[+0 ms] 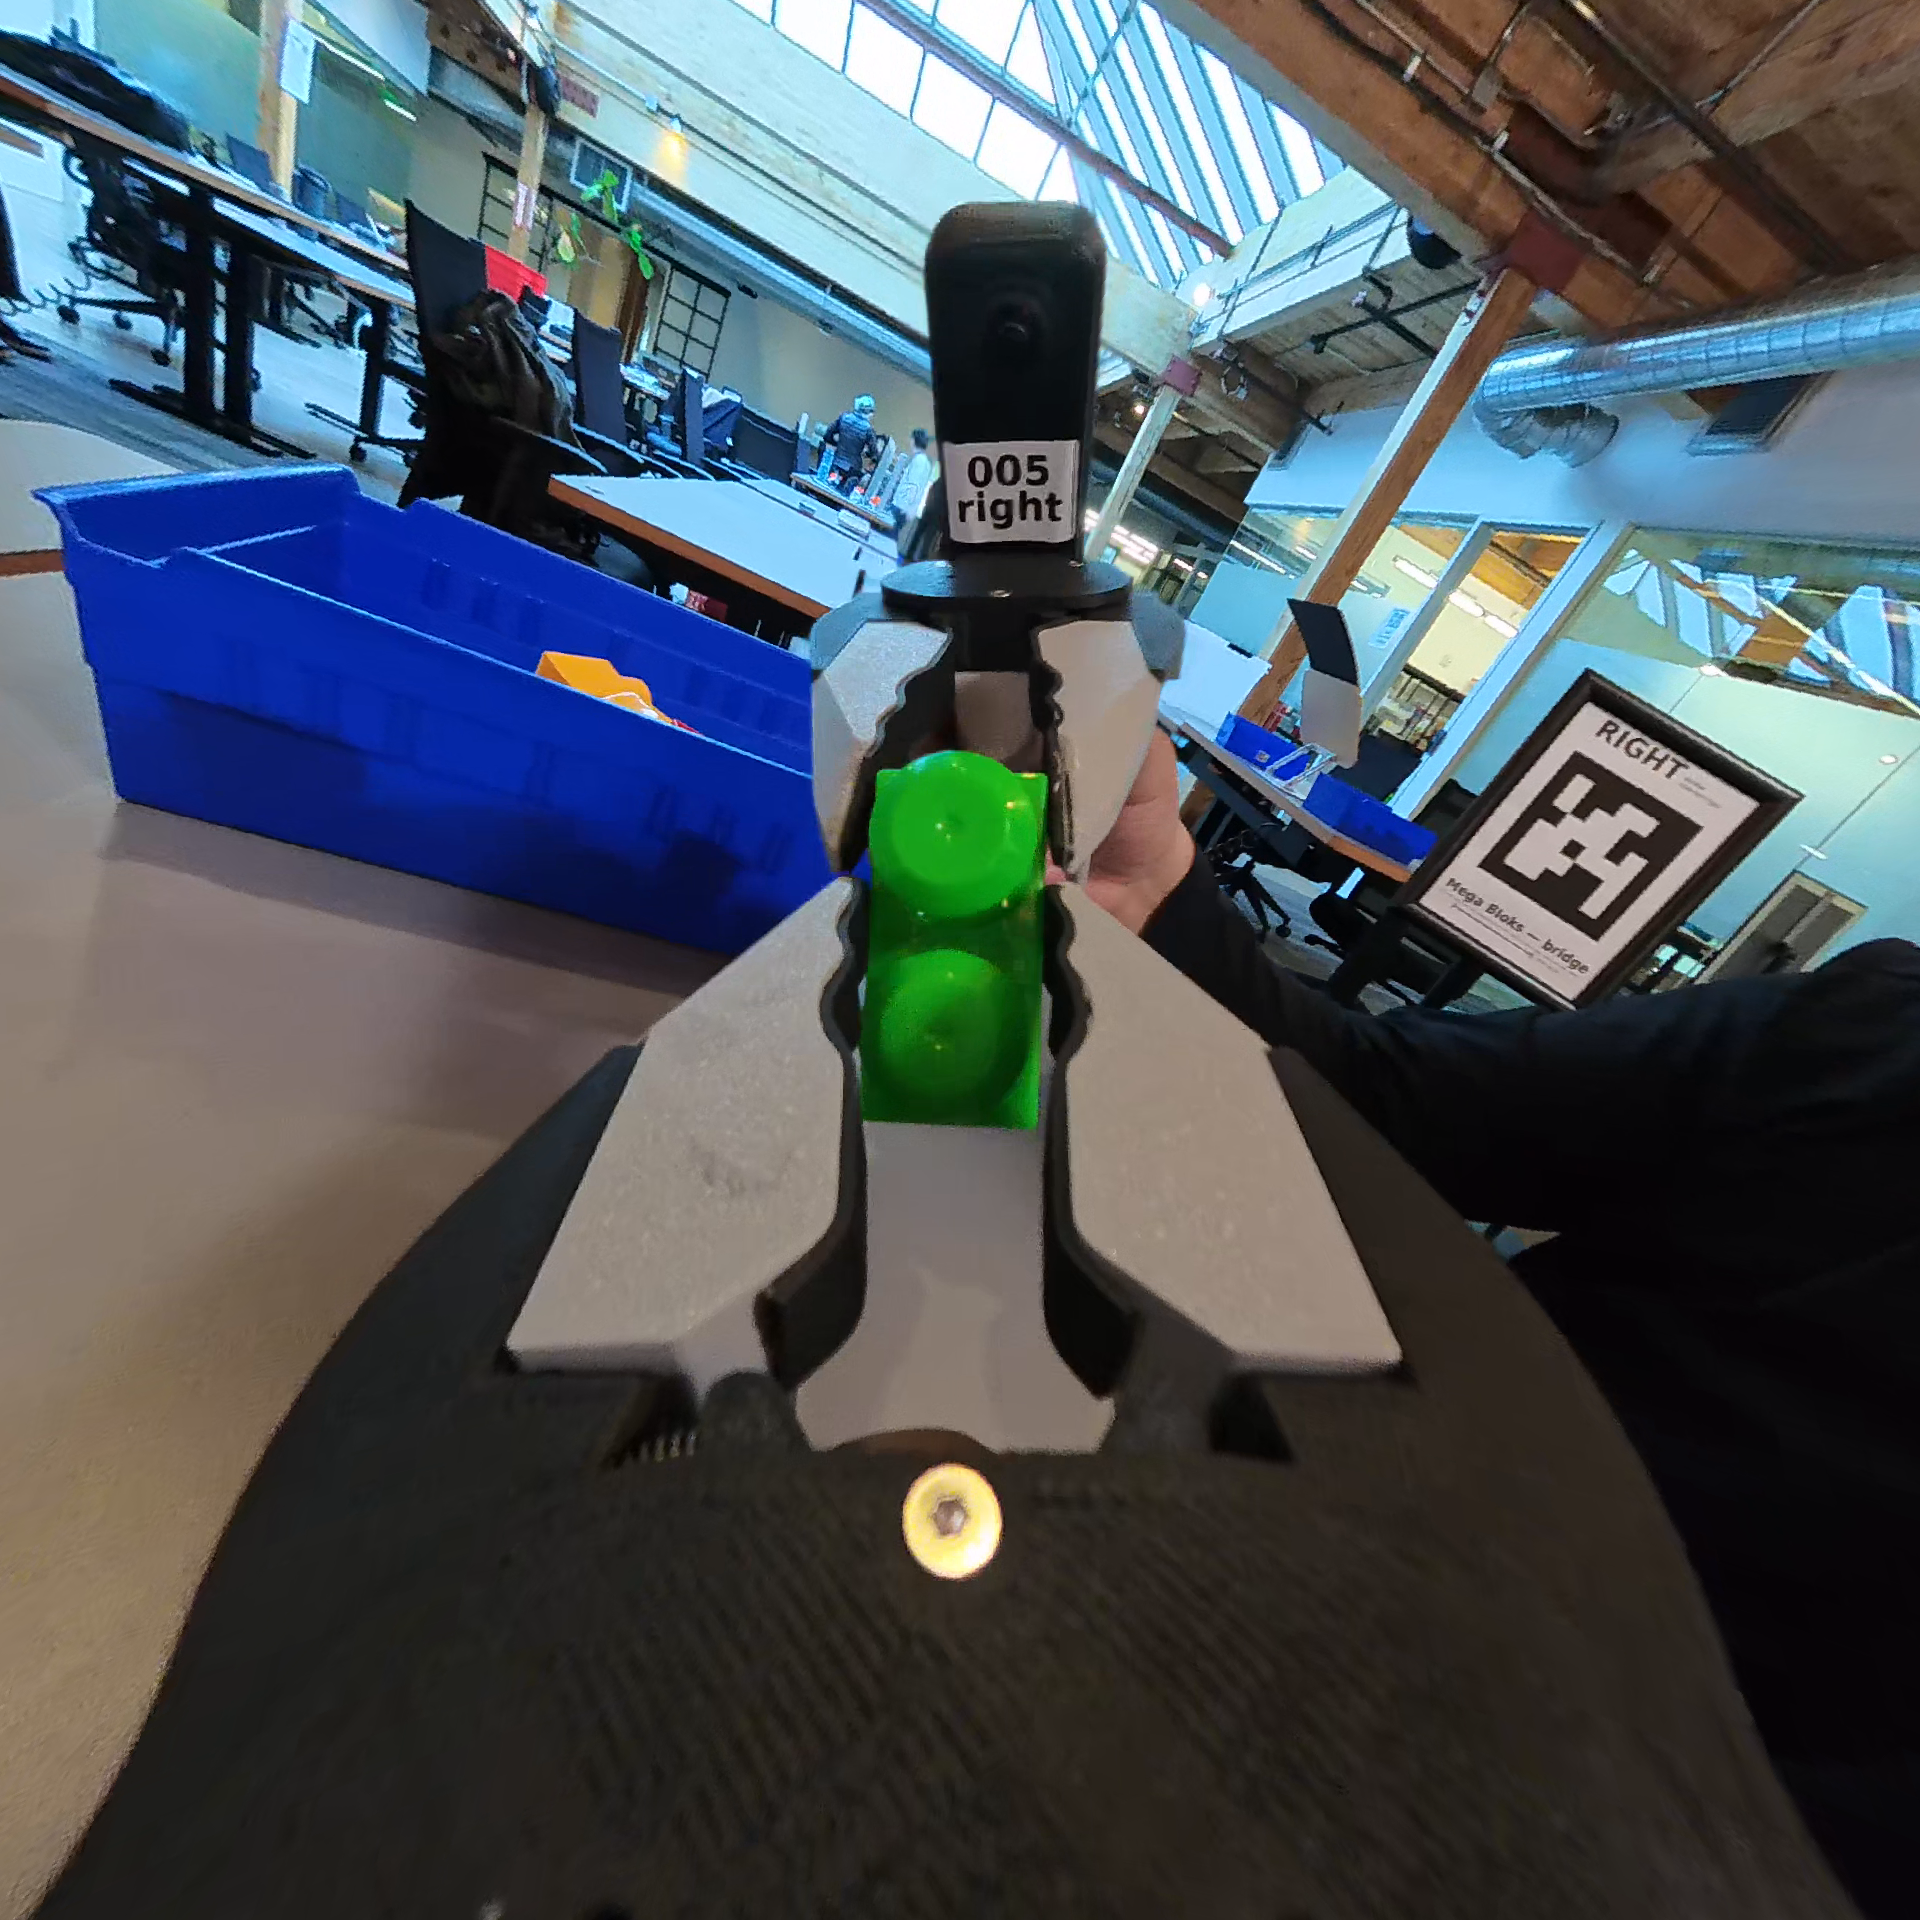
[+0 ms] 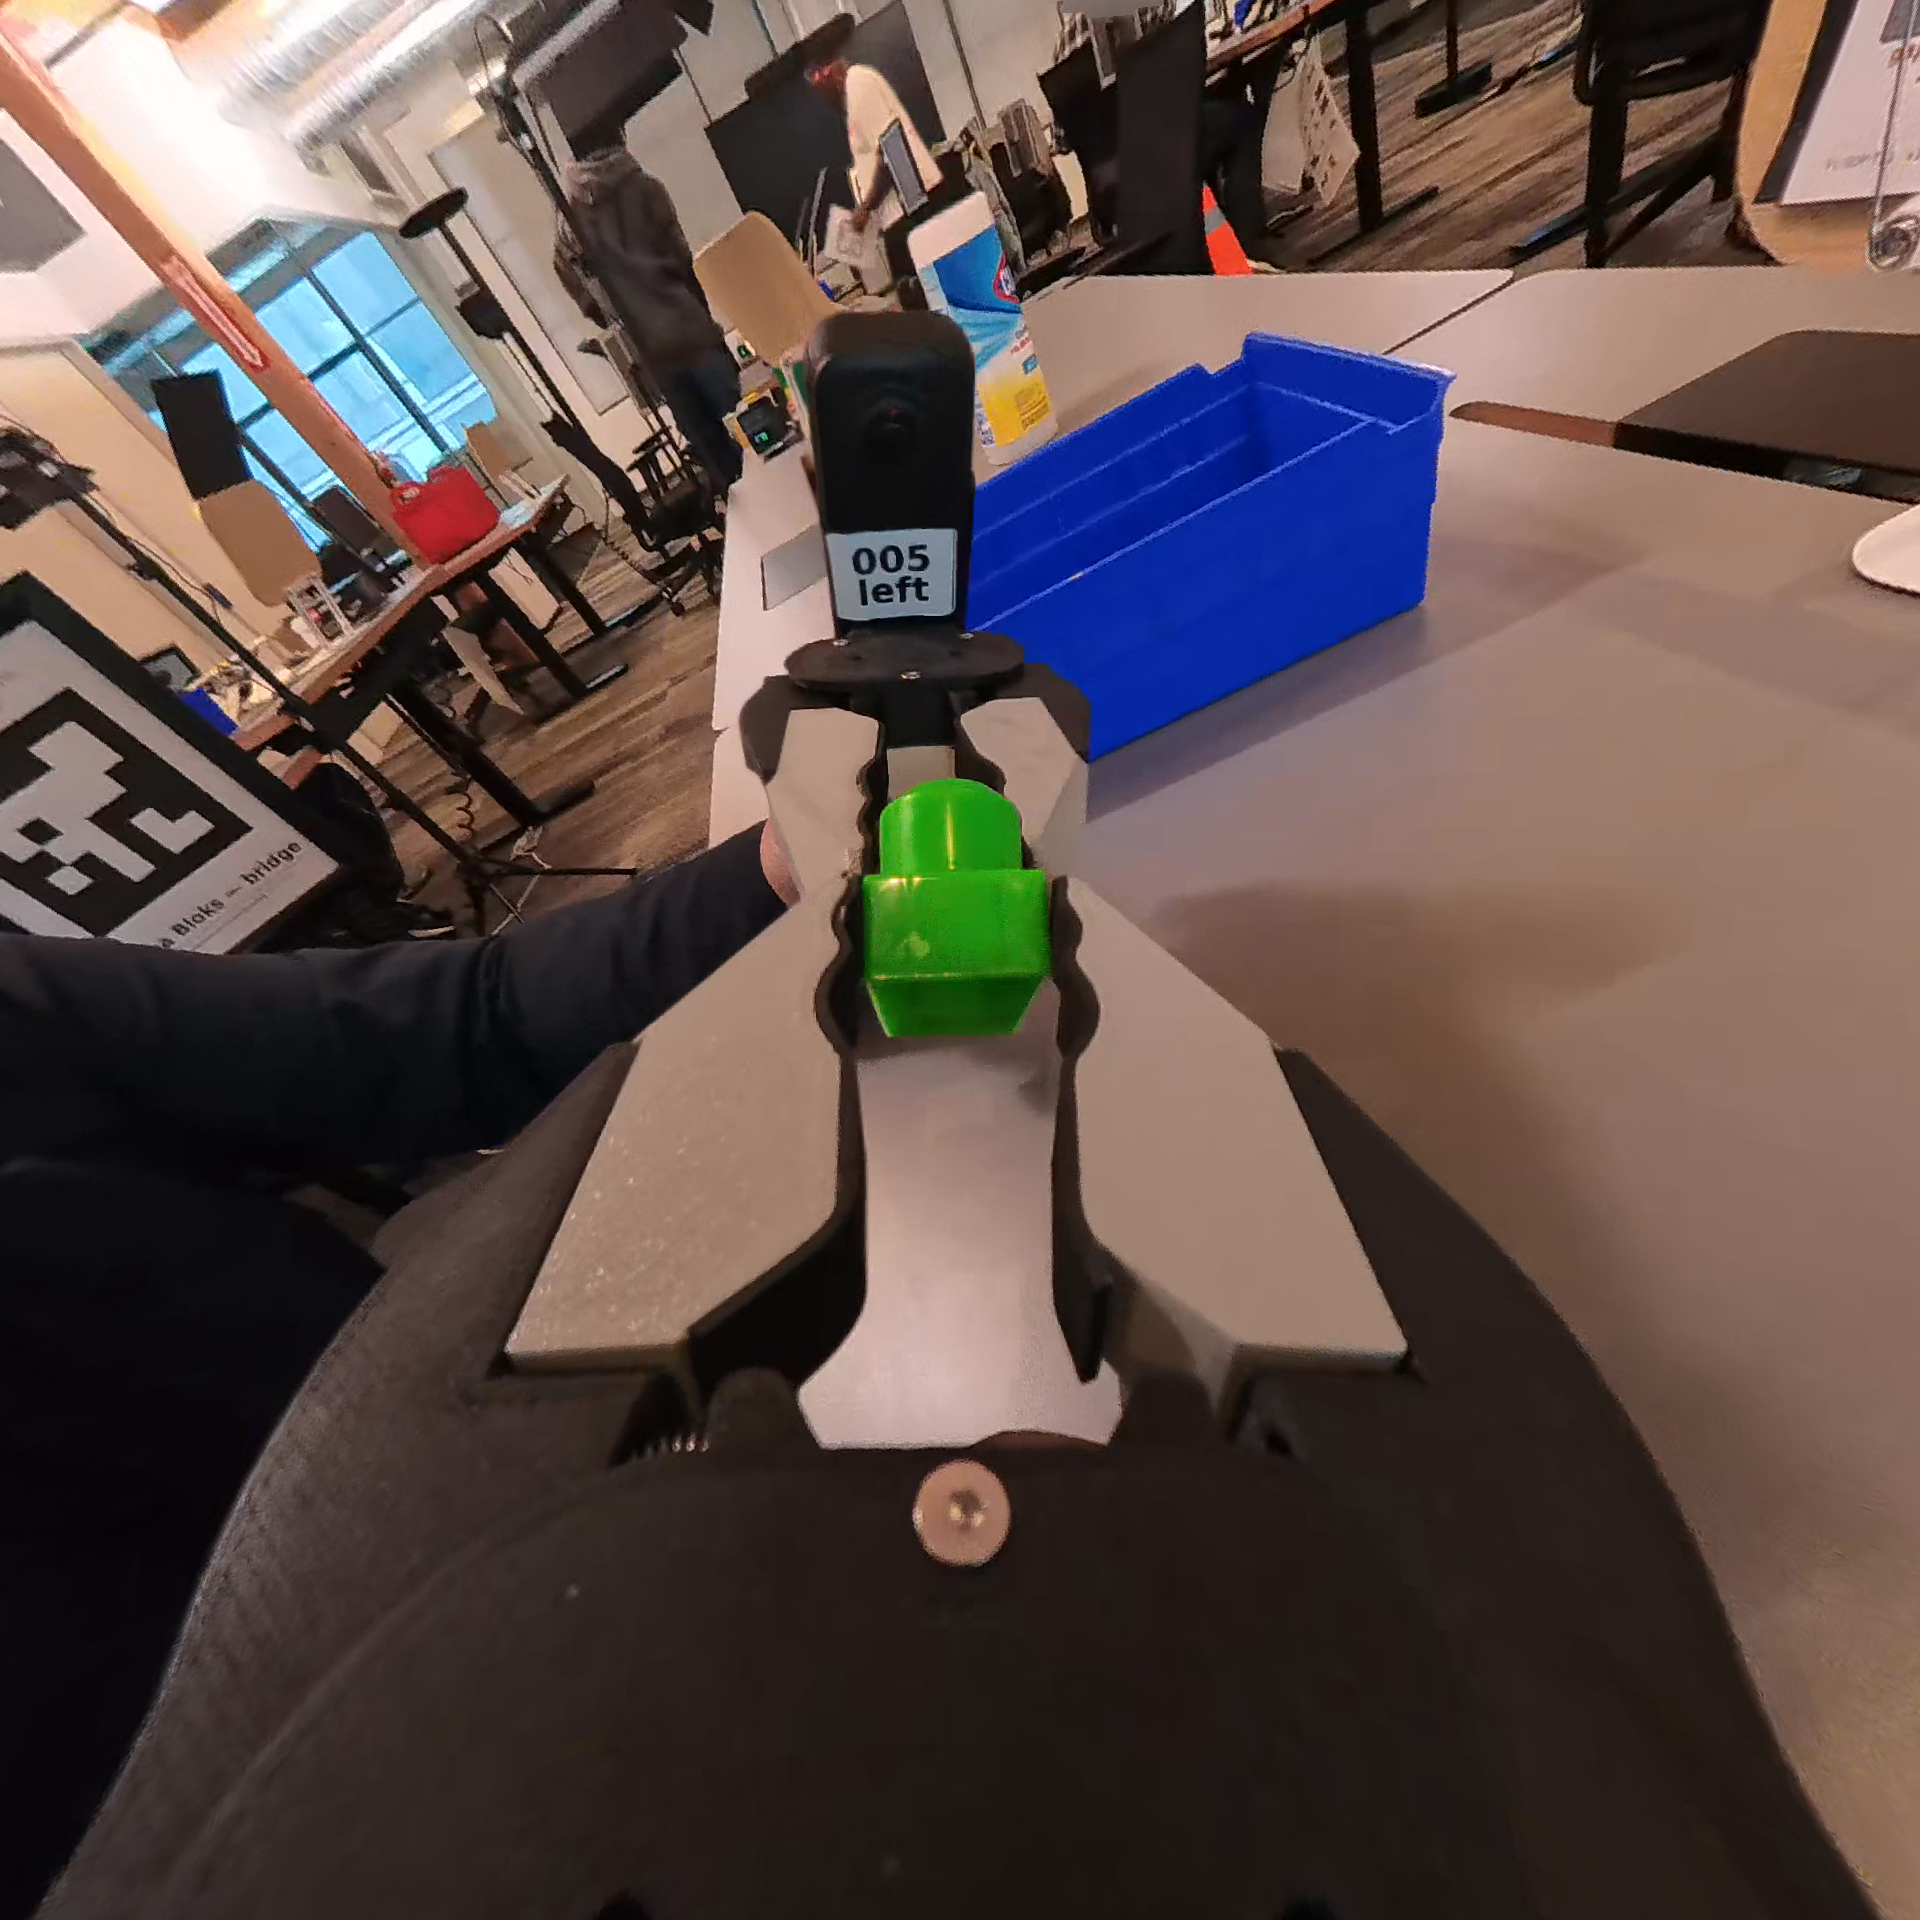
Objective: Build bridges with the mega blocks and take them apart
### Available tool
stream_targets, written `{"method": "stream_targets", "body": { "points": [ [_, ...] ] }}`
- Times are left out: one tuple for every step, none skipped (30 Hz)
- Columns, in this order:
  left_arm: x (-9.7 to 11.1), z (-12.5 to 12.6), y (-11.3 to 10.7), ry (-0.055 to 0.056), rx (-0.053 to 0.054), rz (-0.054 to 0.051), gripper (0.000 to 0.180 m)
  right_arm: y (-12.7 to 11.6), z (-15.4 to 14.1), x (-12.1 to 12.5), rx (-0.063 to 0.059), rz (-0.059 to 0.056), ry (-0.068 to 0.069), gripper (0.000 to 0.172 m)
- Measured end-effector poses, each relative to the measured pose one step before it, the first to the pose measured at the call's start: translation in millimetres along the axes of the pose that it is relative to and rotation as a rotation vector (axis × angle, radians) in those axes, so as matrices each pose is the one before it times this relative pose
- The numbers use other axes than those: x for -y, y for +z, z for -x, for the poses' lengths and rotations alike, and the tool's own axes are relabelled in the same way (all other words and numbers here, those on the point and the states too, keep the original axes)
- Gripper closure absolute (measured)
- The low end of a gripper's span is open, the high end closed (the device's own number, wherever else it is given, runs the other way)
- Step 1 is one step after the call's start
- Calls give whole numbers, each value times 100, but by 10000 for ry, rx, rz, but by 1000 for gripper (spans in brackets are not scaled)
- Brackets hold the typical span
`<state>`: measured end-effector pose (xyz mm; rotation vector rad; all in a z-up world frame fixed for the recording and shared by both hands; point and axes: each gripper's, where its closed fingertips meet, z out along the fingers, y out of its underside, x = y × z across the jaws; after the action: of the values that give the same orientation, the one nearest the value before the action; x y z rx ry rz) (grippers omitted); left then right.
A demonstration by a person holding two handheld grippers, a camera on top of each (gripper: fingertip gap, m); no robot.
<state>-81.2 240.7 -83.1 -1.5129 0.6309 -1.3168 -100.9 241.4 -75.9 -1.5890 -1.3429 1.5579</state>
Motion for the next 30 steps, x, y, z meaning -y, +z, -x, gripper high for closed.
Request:
{"method": "stream_targets", "body": {
  "points": [
    [-127, 37, 61, 79, 60, 73, 149, -19, -21, -11, -135, 36, -96, 139],
    [-56, 159, 63, 64, 136, 19, 149, -67, -141, -15, -237, 54, -133, 139],
    [42, 204, 15, 13, 137, -44, 149, -148, -191, 111, -309, 2, -184, 139],
    [16, 170, -10, -54, 74, -16, 148, -299, -205, 360, -327, -123, -200, 139],
    [-22, 359, -54, -112, 150, -10, 149, -532, -325, 554, -398, -192, -177, 139],
    [-29, 578, -162, -87, 264, -8, 150, -833, -617, 796, -558, -295, -204, 139],
    [-99, 546, -186, -17, 233, 46, 153, -1150, -1014, 983, -753, -344, -230, 139],
    [-121, 547, -173, -1, 257, 76, 153, -1375, -1479, 976, -928, -287, -256, 139],
    [-106, 557, -139, -5, 280, 73, 152, -1413, -1944, 826, -1047, -169, -285, 139],
    [-132, 549, -90, -16, 293, 91, 151, -1267, -2315, 444, -1103, 40, -272, 139],
    [-140, 271, -12, 4, 158, 94, 149, -1015, -2586, 5, -1122, 228, -202, 139],
    [-80, 77, 35, 20, 61, 68, 149, -739, -2653, -304, -1108, 320, -190, 140],
    [-97, 77, 59, 73, 110, 86, 147, -398, -2418, -663, -952, 446, -178, 139],
    [-183, 277, 30, 166, 293, 152, 143, -76, -1929, -997, -657, 582, -61, 139],
    [-251, 387, 4, 314, 428, 211, 140, 124, -1369, -1140, -335, 615, 80, 139],
    [-302, 329, -66, 392, 456, 215, 139, 203, -900, -1056, -102, 505, 159, 139],
    [-272, 162, -233, 253, 424, 172, 136, 120, -433, -895, 122, 372, 168, 138],
    [-164, -187, -448, 62, 282, 112, 133, -56, -39, -660, 283, 189, 124, 130],
    [-82, -574, -668, 34, 106, 68, 130, -266, 238, -561, 355, 66, 47, 124],
    [-51, -769, -882, 160, 58, 17, 128, -464, 388, -495, 375, -34, -108, 122],
    [-125, -609, -1079, 270, 217, 49, 127, -567, 385, -441, 301, -121, -224, 118],
    [-303, -310, -1296, 319, 409, 161, 126, -607, 316, -491, 232, -130, -258, 116],
    [-426, 51, -1544, 280, 599, 242, 125, -576, 367, -669, 256, -33, -198, 115],
    [-497, 492, -1769, 209, 795, 296, 125, -484, 576, -829, 366, 72, -115, 113],
    [-478, 887, -1944, 138, 904, 261, 125, -364, 564, -877, 336, 106, -1, 111],
    [-431, 1216, -2048, 60, 921, 224, 125, -246, 468, -801, 237, 77, 69, 107],
    [-356, 1517, -1989, -34, 891, 169, 125, -140, 526, -664, 216, 49, 53, 103],
    [-369, 1793, -1799, -172, 859, 166, 125, -33, 588, -496, 179, 8, 11, 102],
    [-475, 1783, -1432, -281, 690, 246, 125, 114, 590, -386, 118, 7, -38, 100],
    [-505, 1342, -989, -279, 346, 284, 124, 244, 630, -316, 82, 66, -51, 98]
  ]
}}
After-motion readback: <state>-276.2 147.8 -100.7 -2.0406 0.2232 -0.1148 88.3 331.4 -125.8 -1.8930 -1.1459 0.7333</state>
